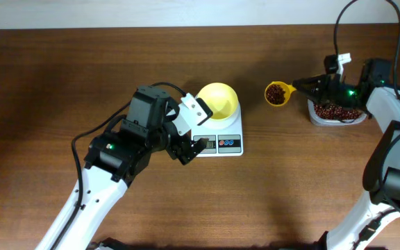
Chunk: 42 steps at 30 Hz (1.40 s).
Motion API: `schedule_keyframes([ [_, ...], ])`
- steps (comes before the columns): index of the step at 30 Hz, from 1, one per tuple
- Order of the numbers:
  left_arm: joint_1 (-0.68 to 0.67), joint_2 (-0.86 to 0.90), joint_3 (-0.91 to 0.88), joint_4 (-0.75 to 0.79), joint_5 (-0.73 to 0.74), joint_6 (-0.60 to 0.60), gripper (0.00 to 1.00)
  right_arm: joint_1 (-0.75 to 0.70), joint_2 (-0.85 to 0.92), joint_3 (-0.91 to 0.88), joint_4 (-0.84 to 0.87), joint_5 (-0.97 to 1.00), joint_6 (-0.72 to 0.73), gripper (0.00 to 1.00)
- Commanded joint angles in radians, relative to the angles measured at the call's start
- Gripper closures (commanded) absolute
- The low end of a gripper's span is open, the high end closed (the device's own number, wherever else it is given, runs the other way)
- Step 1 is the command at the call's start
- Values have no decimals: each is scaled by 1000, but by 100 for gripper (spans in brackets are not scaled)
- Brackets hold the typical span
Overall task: Scoop item into bowl and weigh 50g on scale
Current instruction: 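Carry the filled scoop with the right gripper over the yellow bowl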
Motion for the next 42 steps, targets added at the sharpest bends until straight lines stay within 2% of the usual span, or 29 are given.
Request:
schedule_keyframes([
  [1, -2, -8, -6, 1, 19, 10, 1, 27, 16, -5, 17, -26, 10, 96],
  [5, -2, -8, -6, 1, 19, 9, 1, 62, 16, -5, 34, -23, 23, 96],
  [8, -2, -8, -6, 1, 19, 9, 1, 97, 16, -5, 101, 12, 101, 96],
  [14, -2, -8, -6, 1, 19, 10, 1, 167, 16, -5, 388, 45, 389, 96],
  [19, -2, -8, -6, 1, 19, 10, 1, 203, 16, -5, 502, 73, 507, 96],
  [35, -2, -8, -6, 1, 19, 10, 1, 304, 16, -5, 507, 195, 511, 96],
  [42, -2, -8, -6, 1, 19, 10, 1, 331, 16, -5, 508, 211, 345, 96],
])
